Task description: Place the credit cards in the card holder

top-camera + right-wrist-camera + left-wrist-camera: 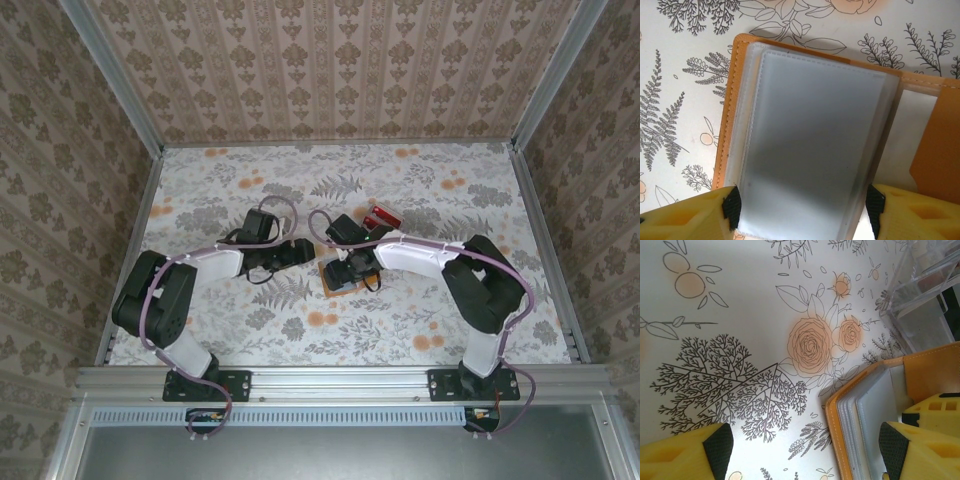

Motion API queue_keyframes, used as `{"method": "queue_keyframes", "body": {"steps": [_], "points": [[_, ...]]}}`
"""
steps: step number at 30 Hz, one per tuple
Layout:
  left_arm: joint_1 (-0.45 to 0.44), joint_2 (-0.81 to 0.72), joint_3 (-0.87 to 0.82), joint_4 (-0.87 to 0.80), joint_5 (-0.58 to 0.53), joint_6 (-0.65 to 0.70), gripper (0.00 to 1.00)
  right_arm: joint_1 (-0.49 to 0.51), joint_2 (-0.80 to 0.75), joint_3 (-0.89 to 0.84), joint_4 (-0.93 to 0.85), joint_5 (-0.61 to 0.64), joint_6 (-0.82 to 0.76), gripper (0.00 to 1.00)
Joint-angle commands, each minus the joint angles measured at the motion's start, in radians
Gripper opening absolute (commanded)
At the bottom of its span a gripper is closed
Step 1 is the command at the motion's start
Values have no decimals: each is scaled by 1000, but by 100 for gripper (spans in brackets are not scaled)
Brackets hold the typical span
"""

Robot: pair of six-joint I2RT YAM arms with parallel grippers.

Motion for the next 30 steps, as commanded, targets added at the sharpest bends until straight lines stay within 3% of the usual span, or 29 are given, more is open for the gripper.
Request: {"method": "queue_keyframes", "body": {"steps": [1,7,15,24,30], "points": [[7,-1,2,-16,3,4,80,10,39,30,17,10,18,72],[7,5,3,-22,5,14,80,8,59,28,14,35,20,73],[7,11,7,-22,14,17,81,6,50,23,15,42,17,55],[8,13,6,-21,24,16,80,-67,18,-78,146,-107,62,31],[8,15,-5,-18,35,11,78,-117,-14,-176,316,-286,139,25]]}}
